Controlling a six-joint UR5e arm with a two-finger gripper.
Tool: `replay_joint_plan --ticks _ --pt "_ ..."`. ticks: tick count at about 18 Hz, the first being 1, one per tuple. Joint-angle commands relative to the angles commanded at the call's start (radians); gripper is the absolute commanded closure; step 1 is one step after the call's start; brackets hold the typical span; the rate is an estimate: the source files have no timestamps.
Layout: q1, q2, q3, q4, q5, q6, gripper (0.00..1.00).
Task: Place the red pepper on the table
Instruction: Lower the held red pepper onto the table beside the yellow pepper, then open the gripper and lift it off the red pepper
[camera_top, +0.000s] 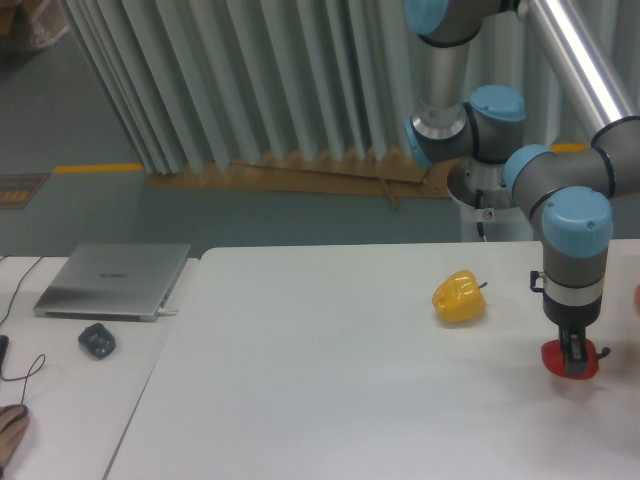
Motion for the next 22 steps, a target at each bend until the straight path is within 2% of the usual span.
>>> replay_joint_plan --ticks 1,4,7,9,11,13,14,15,22 --pt "0.0 0.0 0.0 0.0 0.0 0.003 0.76" --pt "-0.002 0.0 -0.002 0.002 0.0 0.006 0.62" --pt "-0.002 0.002 -0.002 0.006 0.0 0.011 0.51" --pt "-0.002 0.002 -0.005 0.011 0.0 0.011 0.48" --pt "-0.002 0.0 -0.011 0.017 0.0 0.011 0.39" --pt "-0.008 0.0 -0.011 0.034 0.0 0.012 0.24" --pt "-0.011 0.0 -0.015 0.035 0.0 0.009 0.09" --pt "-0.012 0.002 -0.018 0.038 -0.002 -0.001 0.0" --pt "-0.012 0.008 -0.025 0.043 0.0 0.006 0.0"
